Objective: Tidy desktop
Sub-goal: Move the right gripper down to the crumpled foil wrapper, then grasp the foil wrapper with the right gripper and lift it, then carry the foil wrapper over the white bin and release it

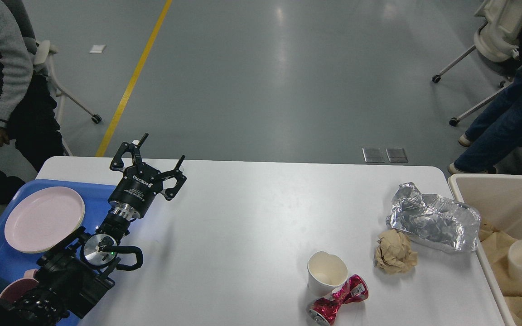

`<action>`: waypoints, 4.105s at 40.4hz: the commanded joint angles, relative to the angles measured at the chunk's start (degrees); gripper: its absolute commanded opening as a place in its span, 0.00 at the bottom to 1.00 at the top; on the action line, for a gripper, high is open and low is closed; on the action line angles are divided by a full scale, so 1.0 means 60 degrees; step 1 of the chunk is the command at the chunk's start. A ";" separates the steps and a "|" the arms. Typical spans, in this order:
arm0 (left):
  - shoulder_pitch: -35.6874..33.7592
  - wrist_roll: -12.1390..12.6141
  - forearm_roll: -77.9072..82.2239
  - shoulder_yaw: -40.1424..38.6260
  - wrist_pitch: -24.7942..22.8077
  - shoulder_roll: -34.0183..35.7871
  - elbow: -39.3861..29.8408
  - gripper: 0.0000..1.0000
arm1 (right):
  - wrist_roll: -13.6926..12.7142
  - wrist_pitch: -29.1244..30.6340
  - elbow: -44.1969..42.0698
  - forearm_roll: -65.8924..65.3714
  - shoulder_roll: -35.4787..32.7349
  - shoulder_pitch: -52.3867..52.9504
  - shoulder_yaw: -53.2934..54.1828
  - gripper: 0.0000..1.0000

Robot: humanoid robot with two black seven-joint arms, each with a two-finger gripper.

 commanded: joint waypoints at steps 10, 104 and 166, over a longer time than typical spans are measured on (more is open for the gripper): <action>0.0009 0.0000 0.0000 -0.0006 0.0004 0.0001 0.0005 0.97 | -0.0057 0.0277 0.0452 -0.0039 0.0197 0.1837 0.0101 1.00; 0.0009 0.0000 0.0000 -0.0006 0.0004 0.0001 0.0005 0.97 | 0.0588 -0.0294 0.5785 -0.0757 0.0139 0.3290 0.1038 0.00; -0.0005 0.0000 0.0000 -0.0006 0.0004 -0.0013 0.0005 0.97 | 0.1071 0.2300 0.8514 -0.3247 -0.1339 0.9418 -0.1071 0.00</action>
